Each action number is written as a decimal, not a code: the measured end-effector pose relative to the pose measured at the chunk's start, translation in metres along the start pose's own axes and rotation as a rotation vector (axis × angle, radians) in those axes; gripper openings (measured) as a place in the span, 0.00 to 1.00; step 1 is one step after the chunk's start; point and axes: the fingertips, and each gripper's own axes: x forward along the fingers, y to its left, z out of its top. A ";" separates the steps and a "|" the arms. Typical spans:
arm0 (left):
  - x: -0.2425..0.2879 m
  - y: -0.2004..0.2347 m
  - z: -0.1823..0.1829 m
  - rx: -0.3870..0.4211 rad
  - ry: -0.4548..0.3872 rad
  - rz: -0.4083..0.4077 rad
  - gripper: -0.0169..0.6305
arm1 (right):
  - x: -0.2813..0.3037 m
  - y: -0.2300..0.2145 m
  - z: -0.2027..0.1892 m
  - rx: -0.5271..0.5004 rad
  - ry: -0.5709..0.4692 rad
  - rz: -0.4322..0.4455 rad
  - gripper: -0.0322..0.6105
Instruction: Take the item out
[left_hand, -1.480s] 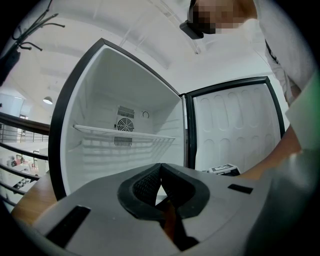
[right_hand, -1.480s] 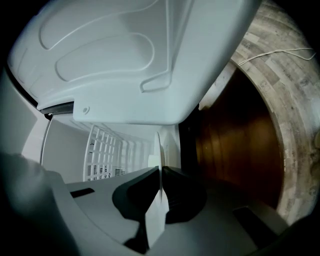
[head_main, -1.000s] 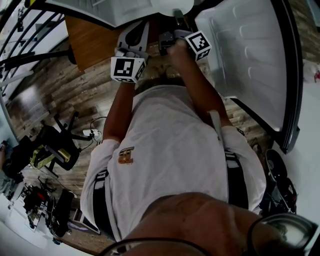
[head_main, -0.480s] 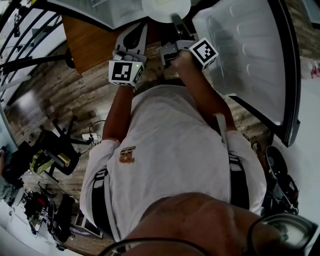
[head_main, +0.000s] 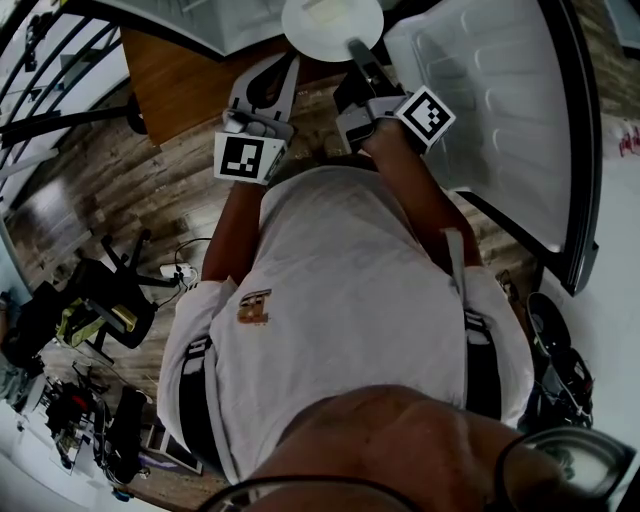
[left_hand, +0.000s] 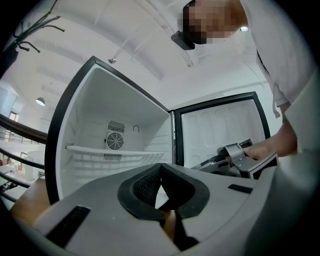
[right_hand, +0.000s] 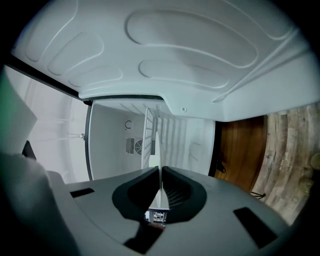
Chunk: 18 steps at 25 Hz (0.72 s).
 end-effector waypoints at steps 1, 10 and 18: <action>-0.001 0.000 0.002 0.001 0.000 -0.004 0.05 | 0.000 0.002 -0.001 -0.004 0.010 0.003 0.12; -0.007 -0.004 0.013 0.018 0.020 -0.012 0.05 | -0.004 0.021 -0.005 -0.001 0.063 0.044 0.12; -0.013 -0.012 0.015 0.025 0.018 -0.016 0.05 | -0.012 0.020 -0.011 0.003 0.073 0.054 0.12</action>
